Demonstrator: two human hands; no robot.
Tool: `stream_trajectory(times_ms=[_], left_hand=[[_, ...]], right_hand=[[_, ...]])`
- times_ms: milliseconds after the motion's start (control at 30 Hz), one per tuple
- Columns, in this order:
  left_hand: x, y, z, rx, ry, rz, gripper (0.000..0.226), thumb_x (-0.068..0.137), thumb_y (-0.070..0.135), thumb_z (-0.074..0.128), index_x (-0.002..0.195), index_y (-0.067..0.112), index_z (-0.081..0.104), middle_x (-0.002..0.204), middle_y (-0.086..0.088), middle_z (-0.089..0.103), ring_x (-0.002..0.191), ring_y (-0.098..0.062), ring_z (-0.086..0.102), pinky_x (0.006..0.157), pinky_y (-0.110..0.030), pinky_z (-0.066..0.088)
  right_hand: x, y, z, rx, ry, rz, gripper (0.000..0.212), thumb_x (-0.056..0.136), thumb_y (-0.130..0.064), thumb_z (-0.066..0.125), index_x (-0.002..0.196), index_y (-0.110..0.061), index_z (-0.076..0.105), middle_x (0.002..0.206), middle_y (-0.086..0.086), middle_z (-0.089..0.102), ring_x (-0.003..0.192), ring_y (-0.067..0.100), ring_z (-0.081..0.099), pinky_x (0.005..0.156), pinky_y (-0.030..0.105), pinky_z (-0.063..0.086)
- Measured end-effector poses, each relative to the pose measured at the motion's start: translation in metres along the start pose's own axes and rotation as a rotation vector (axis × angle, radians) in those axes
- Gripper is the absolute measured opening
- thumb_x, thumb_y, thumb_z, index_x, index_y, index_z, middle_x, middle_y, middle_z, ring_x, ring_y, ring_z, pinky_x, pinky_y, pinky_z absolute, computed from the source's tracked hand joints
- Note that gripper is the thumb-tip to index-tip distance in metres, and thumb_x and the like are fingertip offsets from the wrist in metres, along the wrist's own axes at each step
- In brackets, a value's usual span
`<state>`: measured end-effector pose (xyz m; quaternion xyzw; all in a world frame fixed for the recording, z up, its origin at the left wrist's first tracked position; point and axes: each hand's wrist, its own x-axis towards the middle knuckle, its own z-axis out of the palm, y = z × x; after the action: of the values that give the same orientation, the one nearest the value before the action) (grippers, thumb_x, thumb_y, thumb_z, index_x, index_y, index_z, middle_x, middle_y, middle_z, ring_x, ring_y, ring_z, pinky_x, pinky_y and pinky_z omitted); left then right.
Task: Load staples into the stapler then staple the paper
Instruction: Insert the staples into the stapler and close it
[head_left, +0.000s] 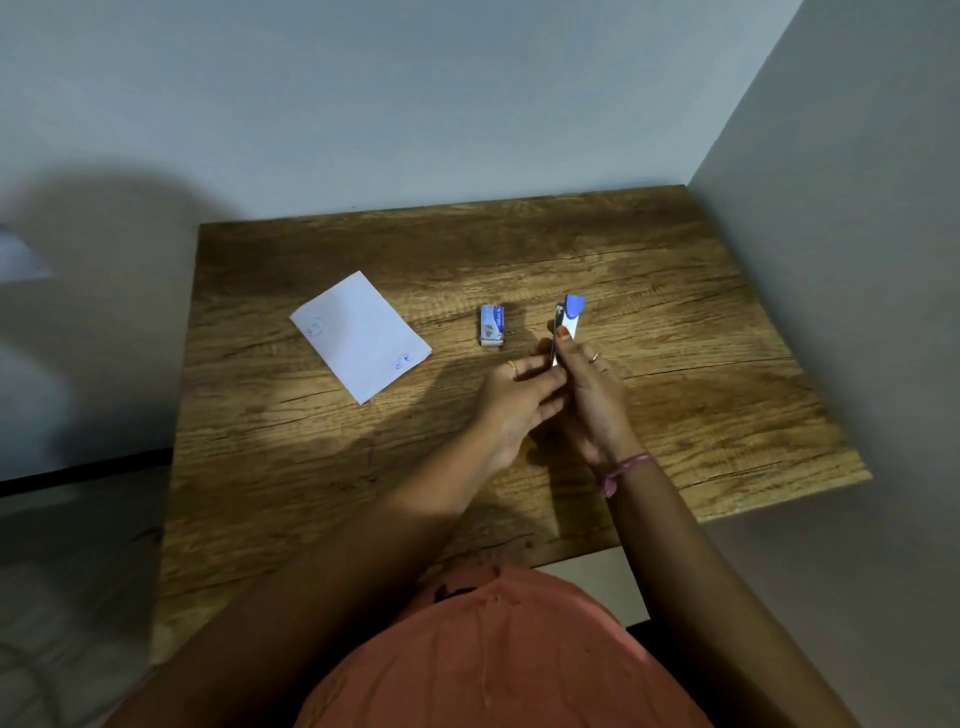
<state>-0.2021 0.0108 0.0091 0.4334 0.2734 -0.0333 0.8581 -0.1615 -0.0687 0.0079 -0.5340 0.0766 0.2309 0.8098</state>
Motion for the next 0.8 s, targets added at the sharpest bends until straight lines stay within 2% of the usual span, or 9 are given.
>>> stream_trajectory(times_ms=[100, 167, 267, 333, 400, 500, 667, 733, 800], left_hand=[[-0.002, 0.0, -0.011, 0.123, 0.006, 0.0, 0.033, 0.087, 0.003, 0.064, 0.119, 0.007, 0.055, 0.109, -0.008, 0.063, 0.087, -0.013, 0.066, 0.072, -0.023, 0.058], [-0.005, 0.003, -0.021, 0.205, 0.045, 0.028, 0.031, 0.087, 0.005, 0.064, 0.116, 0.012, 0.055, 0.104, -0.001, 0.062, 0.081, -0.01, 0.066, 0.066, -0.02, 0.057], [-0.007, 0.009, -0.041, 0.412, 0.12, 0.139, 0.024, 0.089, 0.009, 0.061, 0.11, 0.019, 0.06, 0.104, 0.006, 0.063, 0.087, -0.008, 0.064, 0.068, -0.02, 0.056], [-0.007, 0.015, -0.055, 0.531, 0.189, 0.219, 0.019, 0.089, 0.012, 0.061, 0.106, 0.022, 0.062, 0.102, 0.008, 0.063, 0.089, -0.005, 0.061, 0.075, -0.025, 0.055], [-0.005, 0.021, -0.068, 0.603, 0.253, 0.284, 0.018, 0.089, 0.013, 0.06, 0.104, 0.023, 0.063, 0.097, 0.012, 0.063, 0.085, 0.002, 0.058, 0.071, -0.019, 0.051], [-0.004, 0.03, -0.088, 0.725, 0.346, 0.37, 0.02, 0.089, 0.013, 0.061, 0.108, 0.019, 0.065, 0.103, 0.01, 0.065, 0.085, 0.004, 0.055, 0.07, -0.01, 0.041], [-0.005, 0.043, -0.119, 0.793, 0.504, 0.47, 0.021, 0.088, 0.013, 0.062, 0.109, 0.015, 0.066, 0.117, -0.003, 0.062, 0.09, -0.007, 0.058, 0.075, -0.018, 0.045], [-0.007, 0.047, -0.129, 0.802, 0.581, 0.513, 0.026, 0.088, 0.007, 0.059, 0.113, 0.013, 0.064, 0.125, -0.009, 0.053, 0.104, -0.019, 0.058, 0.086, -0.027, 0.05], [-0.008, 0.049, -0.139, 0.792, 0.676, 0.526, 0.032, 0.087, 0.005, 0.057, 0.117, 0.013, 0.06, 0.131, -0.012, 0.043, 0.117, -0.024, 0.049, 0.098, -0.038, 0.046]], right_hand=[[0.008, 0.002, 0.0, -0.061, 0.05, -0.036, 0.013, 0.091, -0.015, 0.061, 0.079, -0.013, 0.065, 0.076, 0.0, 0.07, 0.071, 0.01, 0.066, 0.065, 0.022, 0.055], [0.017, 0.002, -0.002, -0.146, 0.098, -0.075, 0.014, 0.088, -0.016, 0.066, 0.074, -0.014, 0.065, 0.071, -0.001, 0.07, 0.069, 0.011, 0.065, 0.068, 0.027, 0.053], [0.036, 0.004, -0.01, -0.417, 0.213, -0.184, 0.009, 0.083, -0.022, 0.072, 0.086, -0.014, 0.07, 0.081, 0.002, 0.071, 0.079, 0.015, 0.064, 0.08, 0.038, 0.052], [0.049, 0.005, -0.014, -0.668, 0.3, -0.237, 0.021, 0.081, -0.029, 0.073, 0.096, -0.015, 0.071, 0.083, -0.004, 0.07, 0.082, 0.012, 0.065, 0.078, 0.035, 0.053], [0.057, 0.005, -0.016, -0.892, 0.359, -0.262, 0.03, 0.079, -0.035, 0.073, 0.102, -0.015, 0.069, 0.085, -0.008, 0.068, 0.083, 0.01, 0.063, 0.069, 0.024, 0.049], [0.064, 0.007, -0.014, -1.113, 0.36, -0.295, 0.039, 0.079, -0.036, 0.072, 0.108, -0.01, 0.069, 0.097, 0.004, 0.071, 0.082, 0.012, 0.058, 0.072, 0.024, 0.043], [0.068, 0.008, -0.007, -1.212, 0.381, -0.261, 0.046, 0.079, -0.037, 0.071, 0.117, -0.012, 0.066, 0.113, 0.01, 0.067, 0.102, 0.023, 0.063, 0.086, 0.038, 0.052], [0.067, 0.007, -0.006, -1.247, 0.375, -0.247, 0.049, 0.079, -0.038, 0.071, 0.12, -0.012, 0.064, 0.116, 0.011, 0.064, 0.106, 0.025, 0.061, 0.091, 0.042, 0.051], [0.065, 0.006, -0.002, -1.291, 0.393, -0.224, 0.054, 0.078, -0.039, 0.072, 0.123, -0.013, 0.06, 0.123, 0.011, 0.059, 0.113, 0.027, 0.056, 0.096, 0.045, 0.047]])
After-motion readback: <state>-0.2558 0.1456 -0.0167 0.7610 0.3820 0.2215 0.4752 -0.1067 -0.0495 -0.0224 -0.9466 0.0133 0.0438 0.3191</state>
